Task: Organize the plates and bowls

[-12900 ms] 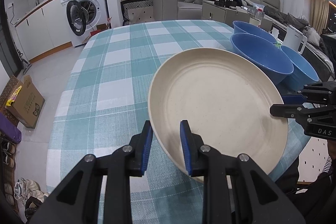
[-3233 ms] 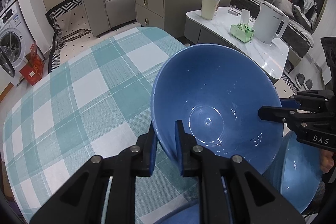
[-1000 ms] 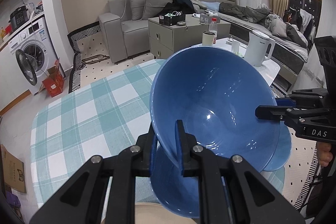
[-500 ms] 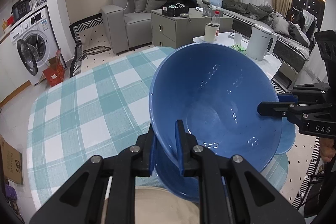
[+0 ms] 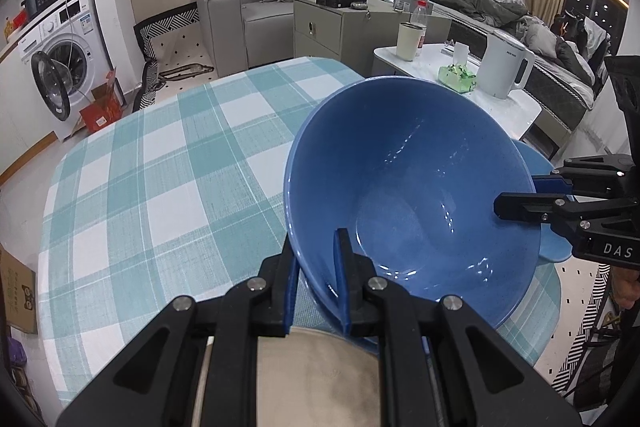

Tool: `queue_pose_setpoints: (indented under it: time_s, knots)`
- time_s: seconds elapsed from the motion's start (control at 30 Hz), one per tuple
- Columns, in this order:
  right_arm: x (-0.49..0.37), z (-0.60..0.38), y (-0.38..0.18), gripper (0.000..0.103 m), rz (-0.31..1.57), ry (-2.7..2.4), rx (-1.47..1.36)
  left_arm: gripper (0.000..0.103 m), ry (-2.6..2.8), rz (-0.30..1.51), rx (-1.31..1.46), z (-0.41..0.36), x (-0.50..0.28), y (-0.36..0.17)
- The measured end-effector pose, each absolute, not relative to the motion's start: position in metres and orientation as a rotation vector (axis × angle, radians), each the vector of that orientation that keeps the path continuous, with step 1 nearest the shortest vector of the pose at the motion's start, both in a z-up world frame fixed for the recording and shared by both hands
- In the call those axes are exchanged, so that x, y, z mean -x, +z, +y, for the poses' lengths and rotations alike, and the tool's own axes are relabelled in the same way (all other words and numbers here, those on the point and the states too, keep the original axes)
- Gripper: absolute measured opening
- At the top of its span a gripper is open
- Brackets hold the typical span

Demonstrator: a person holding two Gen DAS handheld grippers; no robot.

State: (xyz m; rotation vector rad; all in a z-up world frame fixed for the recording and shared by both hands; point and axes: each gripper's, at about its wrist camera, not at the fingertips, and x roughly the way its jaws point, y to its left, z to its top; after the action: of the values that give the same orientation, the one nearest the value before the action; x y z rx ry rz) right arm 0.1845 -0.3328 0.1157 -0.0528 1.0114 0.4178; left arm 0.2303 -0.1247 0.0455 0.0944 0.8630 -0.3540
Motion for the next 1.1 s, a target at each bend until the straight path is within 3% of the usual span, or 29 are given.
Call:
queue_pose_setpoints:
  time_s: [1.1]
  knots:
    - [-0.184,-0.317,0.093,0.022,1.041,0.38,0.164,0.014,-0.339,0.9,-0.141,-0.131,-0.234,0.022]
